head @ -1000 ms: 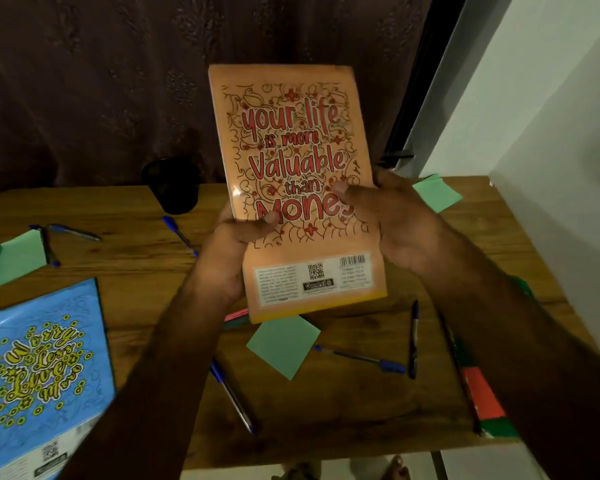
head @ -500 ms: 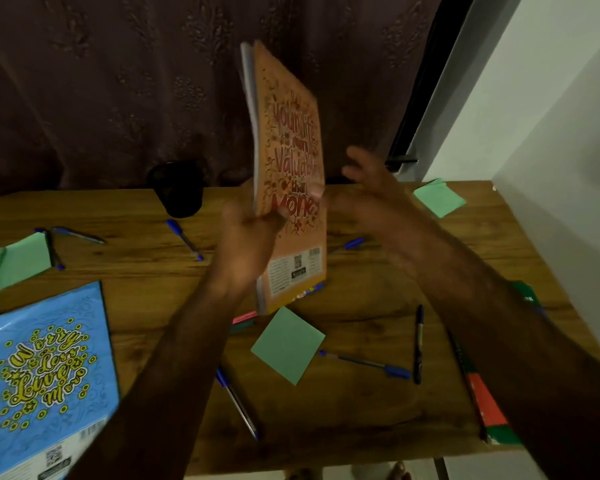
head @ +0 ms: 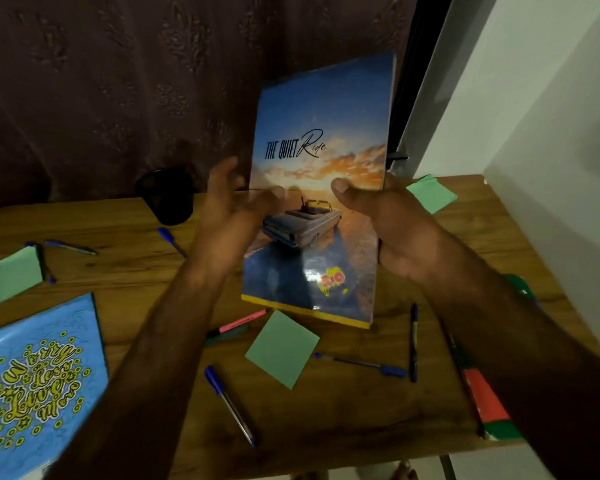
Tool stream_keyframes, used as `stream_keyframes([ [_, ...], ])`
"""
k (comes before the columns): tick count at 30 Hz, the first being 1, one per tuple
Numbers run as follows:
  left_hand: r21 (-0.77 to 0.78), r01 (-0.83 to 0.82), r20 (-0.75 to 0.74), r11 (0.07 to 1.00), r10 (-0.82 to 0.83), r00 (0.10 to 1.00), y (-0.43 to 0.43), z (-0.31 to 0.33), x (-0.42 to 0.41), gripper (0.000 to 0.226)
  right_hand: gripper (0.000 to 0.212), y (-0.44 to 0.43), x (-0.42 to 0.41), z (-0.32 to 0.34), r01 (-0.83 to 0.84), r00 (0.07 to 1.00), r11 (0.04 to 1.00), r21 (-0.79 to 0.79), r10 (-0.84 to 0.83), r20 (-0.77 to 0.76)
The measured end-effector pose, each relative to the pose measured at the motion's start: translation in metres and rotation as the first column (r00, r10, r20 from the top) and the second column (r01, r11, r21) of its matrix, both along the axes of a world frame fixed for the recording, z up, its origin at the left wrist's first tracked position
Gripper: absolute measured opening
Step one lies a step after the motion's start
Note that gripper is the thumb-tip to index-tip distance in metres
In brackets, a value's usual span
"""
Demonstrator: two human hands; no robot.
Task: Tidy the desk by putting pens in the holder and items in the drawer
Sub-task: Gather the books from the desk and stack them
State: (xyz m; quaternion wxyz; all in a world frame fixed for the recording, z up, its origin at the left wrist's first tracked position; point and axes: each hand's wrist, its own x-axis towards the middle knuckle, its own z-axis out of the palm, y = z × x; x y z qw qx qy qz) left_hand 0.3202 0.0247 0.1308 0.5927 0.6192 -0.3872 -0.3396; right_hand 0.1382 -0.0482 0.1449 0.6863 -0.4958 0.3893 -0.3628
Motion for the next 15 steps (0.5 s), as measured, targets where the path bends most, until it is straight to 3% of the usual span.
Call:
stream_keyframes([
  [2,0.076,0.149,-0.159,0.986,-0.136,0.978,-0.002,-0.003,0.006,0.065,0.015,0.0,-0.013,-0.005,0.007,1.0,1.0,0.016,-0.008,0.025],
  [4,0.054,0.26,-0.184,0.964,-0.246,0.951,-0.002,-0.011,0.002,0.064,0.016,-0.003,-0.028,-0.007,0.028,0.999,1.0,-0.004,-0.028,0.041],
  [10,-0.026,0.23,-0.1,0.973,-0.231,0.968,-0.012,-0.029,-0.052,0.063,0.036,-0.017,-0.073,-0.019,0.13,0.982,0.974,-0.185,-0.152,-0.113],
  [15,0.046,0.186,-0.027,0.981,-0.185,0.982,-0.016,-0.041,-0.113,0.054,0.037,-0.023,-0.13,-0.035,0.133,0.929,0.946,-0.294,-0.222,-0.295],
])
